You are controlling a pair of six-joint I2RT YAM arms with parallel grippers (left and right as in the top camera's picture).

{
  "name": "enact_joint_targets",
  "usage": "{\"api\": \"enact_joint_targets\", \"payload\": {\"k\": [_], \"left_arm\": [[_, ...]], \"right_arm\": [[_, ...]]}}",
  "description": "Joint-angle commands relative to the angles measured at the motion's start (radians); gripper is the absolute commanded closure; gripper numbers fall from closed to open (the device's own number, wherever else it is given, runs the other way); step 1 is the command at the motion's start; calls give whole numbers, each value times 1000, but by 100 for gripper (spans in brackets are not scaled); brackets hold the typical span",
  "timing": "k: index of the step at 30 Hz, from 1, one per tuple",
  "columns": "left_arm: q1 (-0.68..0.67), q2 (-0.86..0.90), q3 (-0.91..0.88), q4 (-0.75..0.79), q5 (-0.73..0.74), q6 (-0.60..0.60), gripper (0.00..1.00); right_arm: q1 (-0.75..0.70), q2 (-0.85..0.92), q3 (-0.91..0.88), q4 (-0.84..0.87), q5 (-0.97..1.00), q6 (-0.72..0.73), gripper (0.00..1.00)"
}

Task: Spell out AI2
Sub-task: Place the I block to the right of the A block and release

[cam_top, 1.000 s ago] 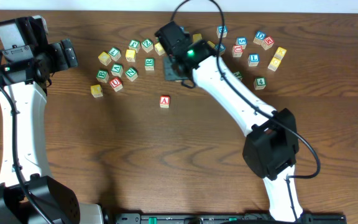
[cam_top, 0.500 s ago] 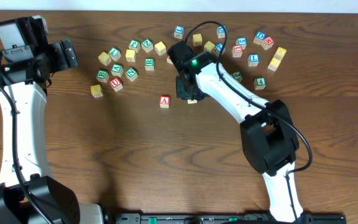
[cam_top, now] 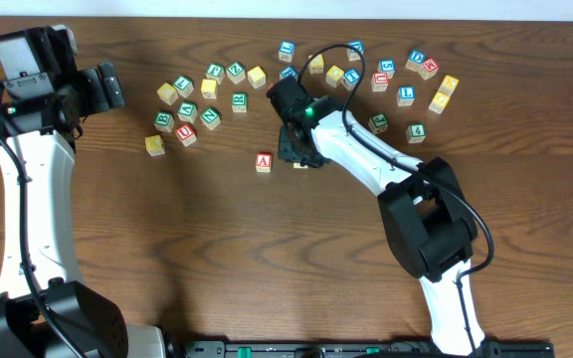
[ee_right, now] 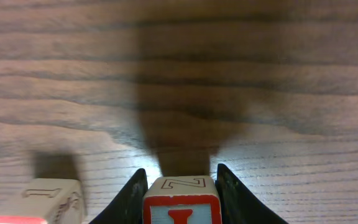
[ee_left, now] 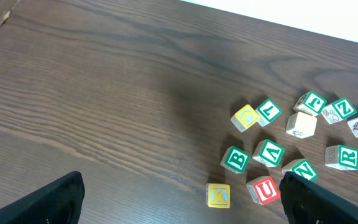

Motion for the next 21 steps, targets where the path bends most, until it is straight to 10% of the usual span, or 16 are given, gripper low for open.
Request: {"api": "enact_joint_targets", "payload": {"k": [1, 21], "left_arm": [[-2, -6, 23, -3, -2, 6, 1], [-2, -6, 23, -3, -2, 6, 1]], "right_arm": [[23, 10, -20, 6, 1, 33, 71], [-32, -118, -13, -8, -48, -57, 48]]}}
